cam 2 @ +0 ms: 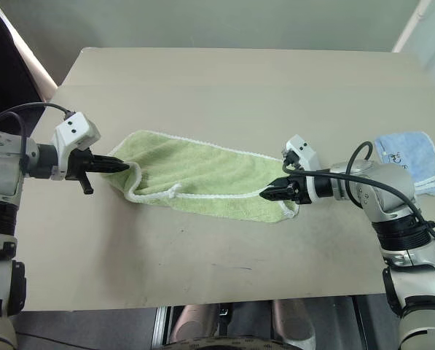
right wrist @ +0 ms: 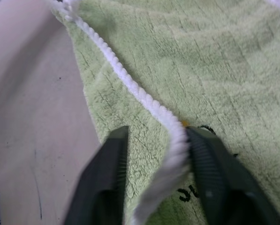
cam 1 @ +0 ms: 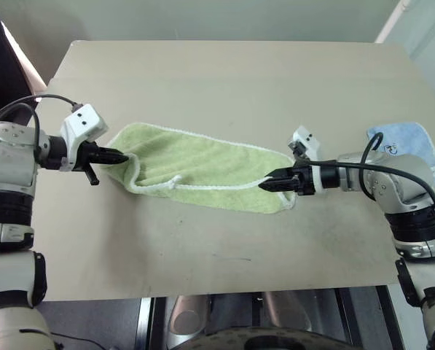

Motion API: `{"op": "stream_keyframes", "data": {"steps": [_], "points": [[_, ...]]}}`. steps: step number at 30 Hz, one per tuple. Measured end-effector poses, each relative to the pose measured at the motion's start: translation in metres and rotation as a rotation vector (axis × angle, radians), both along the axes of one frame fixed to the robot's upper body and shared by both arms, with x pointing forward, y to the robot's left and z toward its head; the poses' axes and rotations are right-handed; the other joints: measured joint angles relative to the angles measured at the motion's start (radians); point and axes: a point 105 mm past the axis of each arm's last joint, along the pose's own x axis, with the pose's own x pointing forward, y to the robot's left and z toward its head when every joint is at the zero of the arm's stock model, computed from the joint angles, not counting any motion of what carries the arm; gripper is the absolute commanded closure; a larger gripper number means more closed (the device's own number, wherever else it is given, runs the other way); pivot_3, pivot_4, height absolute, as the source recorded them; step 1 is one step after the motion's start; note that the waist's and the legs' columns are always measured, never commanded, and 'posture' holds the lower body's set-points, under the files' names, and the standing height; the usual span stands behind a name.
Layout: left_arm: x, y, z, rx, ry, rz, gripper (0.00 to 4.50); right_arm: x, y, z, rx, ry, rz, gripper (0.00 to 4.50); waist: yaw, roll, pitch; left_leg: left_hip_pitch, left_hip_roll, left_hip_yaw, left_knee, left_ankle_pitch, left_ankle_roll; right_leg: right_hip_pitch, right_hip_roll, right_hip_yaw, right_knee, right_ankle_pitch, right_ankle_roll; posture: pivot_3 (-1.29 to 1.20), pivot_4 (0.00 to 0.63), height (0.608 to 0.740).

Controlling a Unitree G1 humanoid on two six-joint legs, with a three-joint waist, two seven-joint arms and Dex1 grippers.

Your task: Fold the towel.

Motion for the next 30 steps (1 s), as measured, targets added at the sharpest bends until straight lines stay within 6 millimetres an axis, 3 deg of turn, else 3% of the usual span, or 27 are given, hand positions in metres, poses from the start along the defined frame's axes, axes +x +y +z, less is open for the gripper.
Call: {"op": "stream_keyframes", "data": {"steps": [2,3,11,19,25,30], "points": [[0.000,0.001,0.001,0.001,-0.001,0.004,4.50,-0.009,-0.005,0.002,-0.015,-0.013,0.021,4.43,0.002,0.000,0.000,0.000,0.000,0.000,0.000,0.000,-0.001,0.000,0.000,0.000,0.000,-0.001,-0.001,0.00,0.150,0.728],[0.000,0.002,0.001,0.001,-0.003,0.005,4.50,-0.013,-0.008,0.003,-0.014,-0.020,0.026,4.48,0.002,0.000,0.000,-0.001,0.000,0.000,0.000,0.000,-0.001,0.000,0.000,0.000,0.000,-0.001,-0.001,0.00,0.150,0.728],[0.000,0.008,-0.002,-0.004,0.001,0.024,4.50,-0.038,-0.022,0.018,-0.001,-0.071,0.033,4.48,0.001,0.000,0.000,0.000,0.000,0.000,0.000,0.000,-0.001,0.001,0.000,0.001,0.000,0.000,-0.002,0.00,0.150,0.728],[0.014,0.010,0.010,-0.097,-0.101,0.059,4.50,-0.037,-0.059,0.048,0.017,-0.204,-0.127,4.48,0.008,0.000,0.000,0.000,0.000,0.000,0.000,-0.001,-0.001,0.001,0.000,0.001,-0.001,0.000,-0.002,0.00,0.150,0.728],[-0.007,0.020,0.006,-0.136,-0.016,0.037,4.50,-0.053,-0.081,0.044,-0.018,-0.170,-0.151,4.48,0.004,0.000,0.000,-0.001,0.000,0.000,-0.001,-0.002,-0.003,0.000,0.001,0.001,-0.001,-0.001,0.000,0.00,0.150,0.728],[-0.026,0.017,0.001,-0.196,0.028,0.023,4.50,-0.074,-0.073,0.042,-0.007,-0.151,-0.090,4.48,0.004,0.000,0.000,0.000,0.000,0.000,-0.001,-0.002,-0.003,0.000,0.002,0.002,-0.001,-0.002,0.000,0.00,0.150,0.728]]}}
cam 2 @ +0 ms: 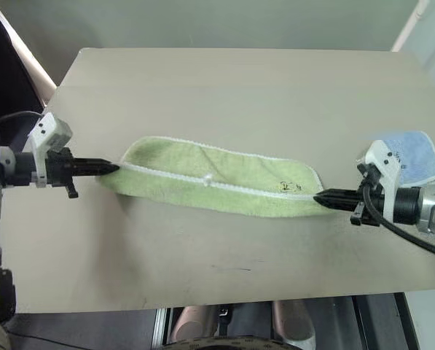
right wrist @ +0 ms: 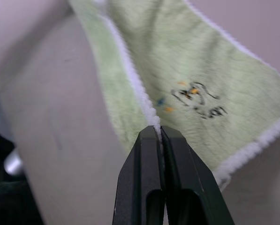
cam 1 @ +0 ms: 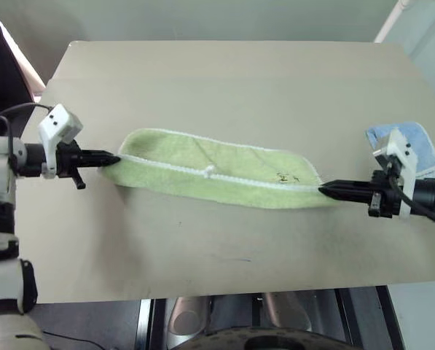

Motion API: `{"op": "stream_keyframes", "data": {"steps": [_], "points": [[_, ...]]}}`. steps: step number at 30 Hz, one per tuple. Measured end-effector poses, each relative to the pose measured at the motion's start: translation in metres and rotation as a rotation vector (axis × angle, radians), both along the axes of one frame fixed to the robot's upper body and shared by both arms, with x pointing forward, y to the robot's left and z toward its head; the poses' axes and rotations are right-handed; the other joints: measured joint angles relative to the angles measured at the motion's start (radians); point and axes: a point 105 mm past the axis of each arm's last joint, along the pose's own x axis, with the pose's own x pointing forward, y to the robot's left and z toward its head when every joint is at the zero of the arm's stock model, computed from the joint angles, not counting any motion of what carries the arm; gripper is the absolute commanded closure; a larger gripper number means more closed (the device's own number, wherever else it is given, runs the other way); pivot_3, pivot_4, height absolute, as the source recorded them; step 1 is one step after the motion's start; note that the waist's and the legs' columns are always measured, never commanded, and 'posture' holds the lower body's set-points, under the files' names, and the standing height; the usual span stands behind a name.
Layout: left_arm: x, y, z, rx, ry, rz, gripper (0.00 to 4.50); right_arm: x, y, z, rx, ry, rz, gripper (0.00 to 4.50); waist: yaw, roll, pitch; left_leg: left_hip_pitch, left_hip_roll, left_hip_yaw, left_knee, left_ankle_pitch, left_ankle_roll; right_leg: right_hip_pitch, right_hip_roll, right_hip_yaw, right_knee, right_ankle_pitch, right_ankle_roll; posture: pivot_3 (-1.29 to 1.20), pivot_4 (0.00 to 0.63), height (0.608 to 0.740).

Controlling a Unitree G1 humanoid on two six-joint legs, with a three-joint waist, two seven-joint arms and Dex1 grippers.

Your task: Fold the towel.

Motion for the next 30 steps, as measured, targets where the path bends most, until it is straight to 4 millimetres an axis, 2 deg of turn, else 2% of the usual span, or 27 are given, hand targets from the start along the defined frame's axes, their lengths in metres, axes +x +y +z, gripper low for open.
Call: {"op": "stream_keyframes", "data": {"steps": [4,6,10,16,24,27,30], "points": [[-0.014,0.008,-0.007,0.010,0.031,0.020,4.50,-0.013,0.006,-0.002,0.017,0.025,0.036,4.48,0.000,0.000,0.000,0.001,0.000,0.000,0.000,0.000,0.000,0.000,0.000,0.001,0.000,0.000,-0.001,0.00,0.150,0.728],[-0.018,0.005,-0.005,-0.009,0.026,0.009,4.50,-0.017,0.006,-0.002,0.026,0.030,0.037,4.48,0.000,0.000,0.000,0.001,0.000,0.000,0.000,0.000,0.000,0.000,0.000,0.001,0.000,0.000,-0.001,0.00,0.150,0.728],[-0.015,0.008,0.004,-0.028,-0.026,0.028,4.50,-0.017,0.005,-0.002,0.038,0.033,0.034,4.48,0.004,0.000,0.000,0.002,0.000,-0.001,0.000,0.000,0.000,0.000,0.000,0.001,0.000,0.000,-0.002,0.00,0.150,0.728],[0.013,0.007,0.017,-0.105,-0.111,0.053,4.50,0.009,-0.011,0.001,0.053,-0.013,-0.045,4.48,0.006,0.000,0.000,0.001,0.000,-0.001,0.001,0.000,0.000,0.000,0.000,0.001,0.001,0.001,-0.003,0.00,0.150,0.728],[0.047,0.010,0.040,-0.133,-0.203,0.107,4.50,0.039,-0.018,-0.014,0.090,-0.040,-0.128,4.48,0.005,0.000,0.000,0.000,0.000,-0.001,0.001,0.000,0.000,0.000,0.000,0.000,0.000,0.003,0.001,0.00,0.150,0.728],[0.059,0.002,0.035,-0.143,-0.215,0.123,4.50,0.053,-0.018,-0.017,0.127,-0.065,-0.181,4.48,0.005,0.000,0.000,0.001,0.000,-0.001,0.001,0.001,0.002,0.002,0.000,0.000,-0.001,0.004,0.002,0.00,0.150,0.728],[0.075,-0.016,0.022,-0.166,-0.236,0.139,4.50,0.067,-0.020,-0.022,0.146,-0.095,-0.244,4.48,0.006,0.000,0.000,0.002,0.000,-0.001,0.002,0.002,0.003,0.003,-0.001,-0.001,-0.001,0.004,0.003,0.00,0.150,0.728]]}}
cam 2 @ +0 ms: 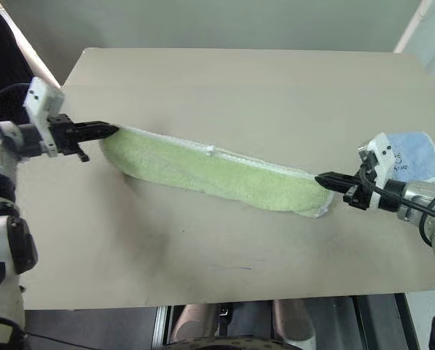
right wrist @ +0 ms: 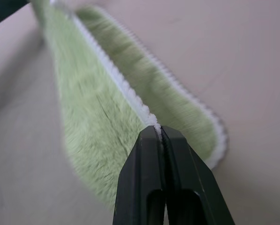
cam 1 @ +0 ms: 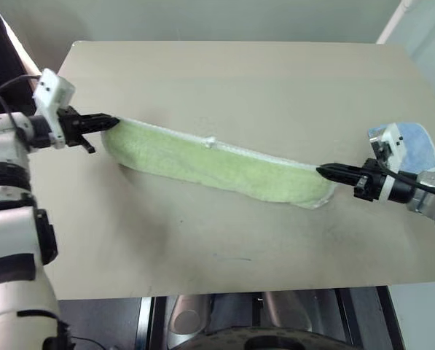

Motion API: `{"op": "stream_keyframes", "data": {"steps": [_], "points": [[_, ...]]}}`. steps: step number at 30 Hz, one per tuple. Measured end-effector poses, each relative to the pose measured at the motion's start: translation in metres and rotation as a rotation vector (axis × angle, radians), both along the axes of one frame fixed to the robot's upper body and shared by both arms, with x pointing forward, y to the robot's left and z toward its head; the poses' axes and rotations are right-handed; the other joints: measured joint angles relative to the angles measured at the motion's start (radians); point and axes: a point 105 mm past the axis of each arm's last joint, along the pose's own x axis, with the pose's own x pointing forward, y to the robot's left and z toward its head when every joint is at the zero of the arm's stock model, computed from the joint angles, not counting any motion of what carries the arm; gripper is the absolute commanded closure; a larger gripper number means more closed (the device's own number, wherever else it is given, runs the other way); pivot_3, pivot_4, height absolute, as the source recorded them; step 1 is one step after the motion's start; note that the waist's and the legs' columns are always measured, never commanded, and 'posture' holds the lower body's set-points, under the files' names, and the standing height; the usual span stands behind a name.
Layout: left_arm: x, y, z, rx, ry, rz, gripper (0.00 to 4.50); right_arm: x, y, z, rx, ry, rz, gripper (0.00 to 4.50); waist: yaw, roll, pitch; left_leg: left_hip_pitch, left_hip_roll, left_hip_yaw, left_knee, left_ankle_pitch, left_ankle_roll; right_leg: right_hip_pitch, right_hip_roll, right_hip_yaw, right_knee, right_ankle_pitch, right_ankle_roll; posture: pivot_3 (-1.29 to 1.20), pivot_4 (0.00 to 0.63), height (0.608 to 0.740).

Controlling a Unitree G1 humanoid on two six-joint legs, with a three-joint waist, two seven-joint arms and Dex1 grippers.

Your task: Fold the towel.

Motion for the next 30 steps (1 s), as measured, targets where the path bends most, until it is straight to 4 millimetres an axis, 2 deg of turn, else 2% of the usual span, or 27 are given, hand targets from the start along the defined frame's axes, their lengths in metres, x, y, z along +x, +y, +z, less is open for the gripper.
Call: {"op": "stream_keyframes", "data": {"steps": [4,9,19,27,30], "points": [[0.013,-0.013,-0.013,0.011,-0.010,0.040,4.50,0.011,0.002,-0.008,0.007,-0.014,-0.045,4.48,-0.001,0.000,0.000,-0.001,0.000,0.001,0.000,0.000,0.000,0.000,0.000,0.000,-0.001,0.001,0.002,0.00,0.150,0.728],[0.028,-0.026,-0.012,-0.015,-0.049,0.101,4.50,0.019,-0.001,-0.020,0.005,0.000,-0.095,4.48,-0.001,0.000,0.000,-0.001,0.000,0.002,0.000,0.001,0.000,0.001,0.000,0.000,-0.001,0.002,0.007,0.00,0.150,0.728],[0.026,-0.011,-0.026,0.050,-0.003,0.181,4.50,0.023,0.000,-0.024,0.015,-0.026,-0.104,4.48,-0.003,0.000,0.000,0.000,0.000,0.003,0.000,0.002,0.000,0.001,0.000,0.000,-0.001,0.000,0.004,0.00,0.150,0.728],[0.027,-0.004,-0.024,0.048,-0.023,0.230,4.50,0.037,-0.003,-0.020,0.028,-0.063,-0.134,4.48,-0.003,0.000,0.000,0.000,0.000,0.003,0.000,0.002,0.000,0.001,-0.001,0.000,-0.001,0.000,0.004,0.00,0.150,0.728],[0.028,-0.005,-0.024,0.037,-0.030,0.236,4.50,0.040,-0.002,-0.024,0.028,-0.058,-0.138,4.48,-0.002,0.000,0.000,0.000,0.000,0.003,0.000,0.002,0.000,0.001,-0.001,0.000,-0.001,0.000,0.004,0.00,0.150,0.728]]}}
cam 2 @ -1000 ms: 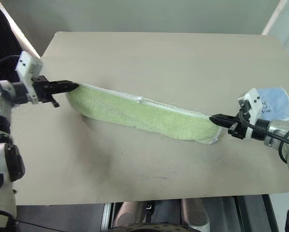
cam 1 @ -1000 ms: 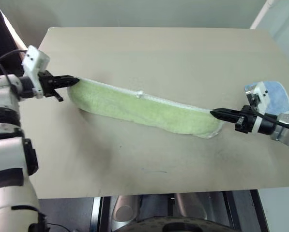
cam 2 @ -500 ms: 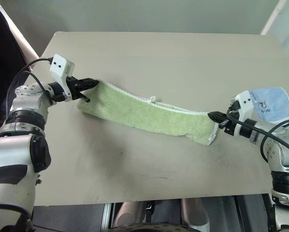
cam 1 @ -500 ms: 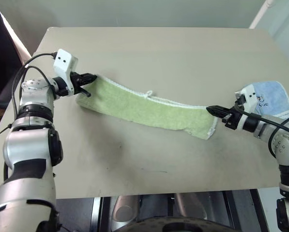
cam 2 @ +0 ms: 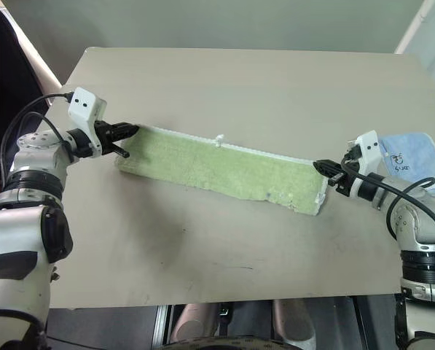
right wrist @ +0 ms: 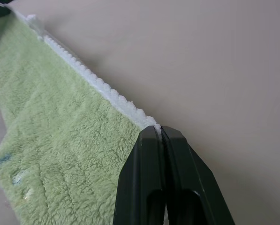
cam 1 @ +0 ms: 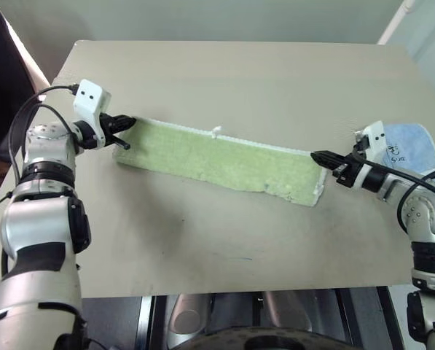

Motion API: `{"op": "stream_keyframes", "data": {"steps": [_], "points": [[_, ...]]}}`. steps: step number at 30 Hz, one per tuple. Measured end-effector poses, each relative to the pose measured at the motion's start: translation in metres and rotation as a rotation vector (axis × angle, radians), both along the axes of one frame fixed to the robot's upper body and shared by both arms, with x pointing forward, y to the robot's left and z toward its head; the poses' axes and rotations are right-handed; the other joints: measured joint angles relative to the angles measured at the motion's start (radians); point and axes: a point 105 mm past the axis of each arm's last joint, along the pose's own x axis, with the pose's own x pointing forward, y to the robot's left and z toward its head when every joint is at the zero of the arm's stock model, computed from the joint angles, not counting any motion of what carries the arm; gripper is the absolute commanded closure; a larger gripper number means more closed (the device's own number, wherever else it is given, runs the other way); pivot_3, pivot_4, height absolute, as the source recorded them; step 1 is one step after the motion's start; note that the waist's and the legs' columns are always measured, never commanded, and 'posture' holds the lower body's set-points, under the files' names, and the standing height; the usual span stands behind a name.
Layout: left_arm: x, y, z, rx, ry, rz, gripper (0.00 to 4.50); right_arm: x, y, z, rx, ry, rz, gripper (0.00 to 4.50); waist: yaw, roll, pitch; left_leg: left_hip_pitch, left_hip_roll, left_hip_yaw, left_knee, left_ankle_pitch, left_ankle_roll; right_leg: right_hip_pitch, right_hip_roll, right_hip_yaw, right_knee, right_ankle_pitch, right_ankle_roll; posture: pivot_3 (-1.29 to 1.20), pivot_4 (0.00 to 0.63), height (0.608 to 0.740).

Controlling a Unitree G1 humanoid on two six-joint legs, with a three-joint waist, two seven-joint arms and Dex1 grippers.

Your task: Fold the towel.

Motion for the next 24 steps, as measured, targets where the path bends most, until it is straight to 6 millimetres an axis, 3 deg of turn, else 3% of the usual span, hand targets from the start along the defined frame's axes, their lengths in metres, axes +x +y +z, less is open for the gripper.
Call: {"op": "stream_keyframes", "data": {"steps": [5,10,14,19,24], "points": [[0.001,-0.008,-0.001,-0.048,0.002,-0.028,4.50,0.004,0.001,-0.003,0.003,0.009,0.004,4.48,0.000,0.000,0.000,0.000,0.000,0.000,0.000,0.000,0.000,0.000,0.000,0.000,0.000,0.000,0.000,0.00,0.150,0.728],[0.000,-0.010,-0.003,-0.062,0.013,-0.038,3.11,0.004,0.005,-0.003,0.021,0.012,0.023,4.50,0.000,0.000,0.000,0.000,0.000,0.000,0.000,0.000,0.000,0.000,0.000,0.000,0.000,0.000,0.000,0.00,0.150,0.728],[0.000,-0.011,-0.003,-0.063,0.015,-0.041,1.70,0.006,0.006,-0.001,0.028,0.005,0.019,3.50,-0.001,0.000,0.000,0.000,0.000,0.000,0.000,0.000,0.000,0.000,0.000,0.000,0.000,0.000,0.000,0.00,0.150,0.728],[-0.001,-0.007,-0.001,-0.057,0.012,-0.039,0.00,0.008,0.007,0.000,0.042,0.002,0.015,1.69,-0.001,0.000,0.000,0.000,0.000,0.000,0.000,0.000,0.000,0.000,0.000,0.000,0.000,0.000,0.000,0.00,0.150,0.728],[-0.002,-0.002,0.006,-0.032,-0.026,-0.036,0.00,0.007,0.004,0.007,0.061,-0.011,-0.001,0.04,0.000,0.000,0.000,0.000,0.000,0.000,0.000,0.000,0.000,0.000,0.000,0.000,0.000,0.000,0.000,0.00,0.150,0.728]]}}
